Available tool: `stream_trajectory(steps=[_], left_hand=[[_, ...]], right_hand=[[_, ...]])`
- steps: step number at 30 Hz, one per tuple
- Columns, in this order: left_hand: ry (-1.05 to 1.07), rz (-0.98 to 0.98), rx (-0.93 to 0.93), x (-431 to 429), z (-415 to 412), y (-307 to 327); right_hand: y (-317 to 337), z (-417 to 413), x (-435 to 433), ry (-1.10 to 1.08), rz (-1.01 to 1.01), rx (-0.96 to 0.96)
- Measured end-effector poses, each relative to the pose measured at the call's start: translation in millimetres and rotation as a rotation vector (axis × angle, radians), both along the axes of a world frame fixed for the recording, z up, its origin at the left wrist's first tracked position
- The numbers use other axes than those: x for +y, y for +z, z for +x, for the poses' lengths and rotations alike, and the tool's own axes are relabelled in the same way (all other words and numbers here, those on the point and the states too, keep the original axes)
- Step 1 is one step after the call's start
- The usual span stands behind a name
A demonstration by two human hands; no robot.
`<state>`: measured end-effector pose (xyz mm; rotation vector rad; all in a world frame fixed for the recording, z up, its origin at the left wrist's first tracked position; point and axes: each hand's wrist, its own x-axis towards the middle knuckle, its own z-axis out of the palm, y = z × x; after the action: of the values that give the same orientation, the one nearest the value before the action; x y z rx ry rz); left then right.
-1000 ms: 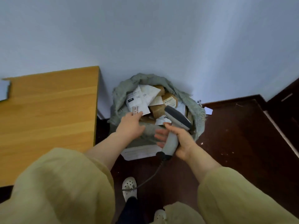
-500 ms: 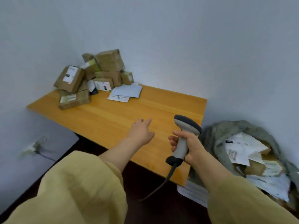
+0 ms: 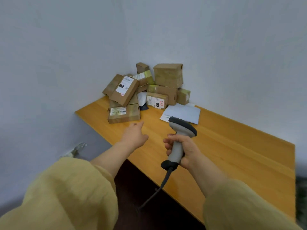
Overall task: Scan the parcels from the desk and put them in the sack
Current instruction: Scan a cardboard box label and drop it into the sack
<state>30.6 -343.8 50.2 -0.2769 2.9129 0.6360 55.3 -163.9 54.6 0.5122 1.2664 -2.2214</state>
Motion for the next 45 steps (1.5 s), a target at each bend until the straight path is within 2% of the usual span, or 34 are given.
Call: stream_trajectory(steps=[9,19,26,30,33,37,40,45], left_hand=[[0.192,0.025,-0.02,-81.9,-105.2,-9.3],[0.221,0.064,-0.007,-167.3,-222.9,-14.8],[0.189,0.258,0.024,-221.5,-327.5,-28.8],[0.181,0.309,-0.025,-255.9,-386.3,-44.0],[0.178,0.43,-0.082,-273.1,-416.0,-59.0],[0.146,0.593,-0.186,-284.3,-433.8,-72.4],[0.133,0.662,-0.198,-287.0,-434.2,-73.2],[0.119,0.776,-0.233,-288.3,-423.8,-54.3]], right_hand=[[-10.5,-138.0,-71.6,0.095,0.003,-0.004],[-28.0,-257.9,-142.5,0.055,-0.072,-0.013],[-51.3,-324.0,-202.4,-0.096,-0.06,-0.056],[-67.2,-360.3,-242.4,-0.179,0.048,-0.115],[-72.8,-385.1,-270.3,-0.205,0.158,-0.168],[-81.7,-402.4,-292.6,-0.258,0.191,-0.167],[-86.8,-401.4,-297.5,-0.298,0.194,-0.146],[-72.3,-381.5,-271.7,-0.363,0.248,-0.039]])
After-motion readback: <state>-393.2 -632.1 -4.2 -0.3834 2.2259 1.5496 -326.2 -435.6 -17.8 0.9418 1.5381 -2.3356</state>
